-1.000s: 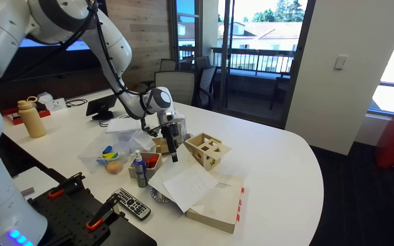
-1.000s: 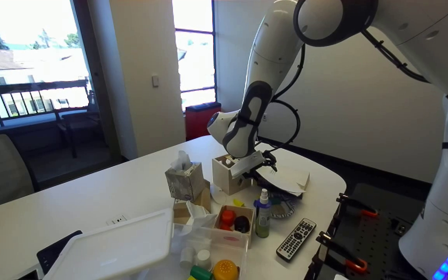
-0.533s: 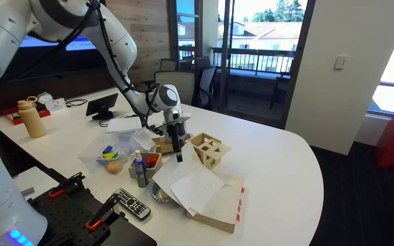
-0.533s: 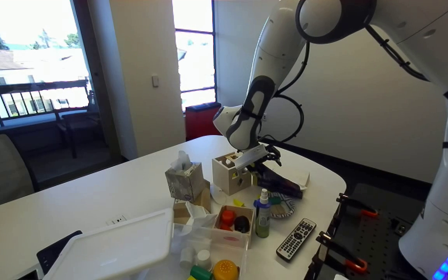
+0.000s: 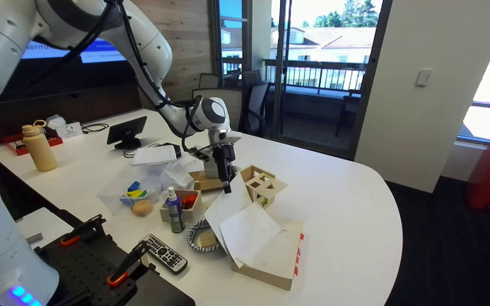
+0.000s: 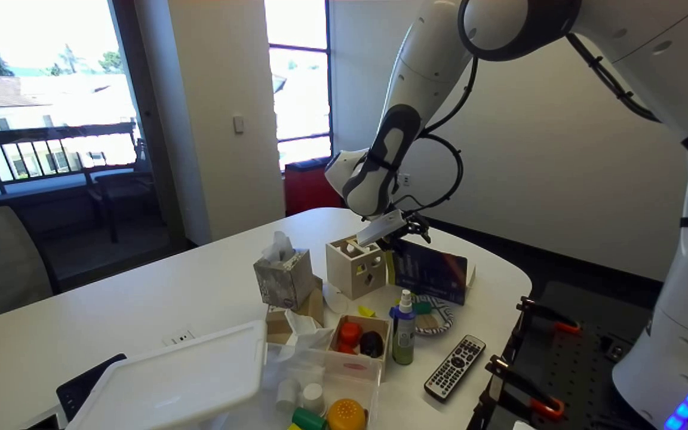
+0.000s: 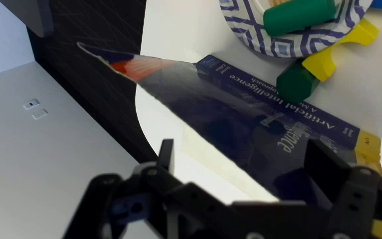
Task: Close the book and push the paper into it
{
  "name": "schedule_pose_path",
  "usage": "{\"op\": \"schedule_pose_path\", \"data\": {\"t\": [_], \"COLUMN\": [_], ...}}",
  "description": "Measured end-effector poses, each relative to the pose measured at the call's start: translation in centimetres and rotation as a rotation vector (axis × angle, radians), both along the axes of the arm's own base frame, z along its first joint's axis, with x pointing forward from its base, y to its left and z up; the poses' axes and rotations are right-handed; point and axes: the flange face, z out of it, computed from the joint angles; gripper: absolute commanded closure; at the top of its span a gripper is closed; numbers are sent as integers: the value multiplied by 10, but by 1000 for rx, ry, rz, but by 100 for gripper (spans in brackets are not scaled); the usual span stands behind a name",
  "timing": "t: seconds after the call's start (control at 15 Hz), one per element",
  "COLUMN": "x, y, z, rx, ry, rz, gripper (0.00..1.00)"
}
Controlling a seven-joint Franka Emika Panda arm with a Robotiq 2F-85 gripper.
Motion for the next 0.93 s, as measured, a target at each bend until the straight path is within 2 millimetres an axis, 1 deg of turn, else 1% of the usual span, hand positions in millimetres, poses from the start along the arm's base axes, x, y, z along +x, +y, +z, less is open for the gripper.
{"op": "schedule_pose_path", "data": {"t": [0.27, 0.47, 0.6, 0.93], "x": [9, 12, 12, 7], "y": [-15, -35, -52, -104], "z": [12, 14, 8, -16], "rx": [-22, -29, -33, -41], "ry": [-18, -26, -24, -11], "rz": [-39, -69, -93, -165], "gripper": [0, 0, 0, 0]}}
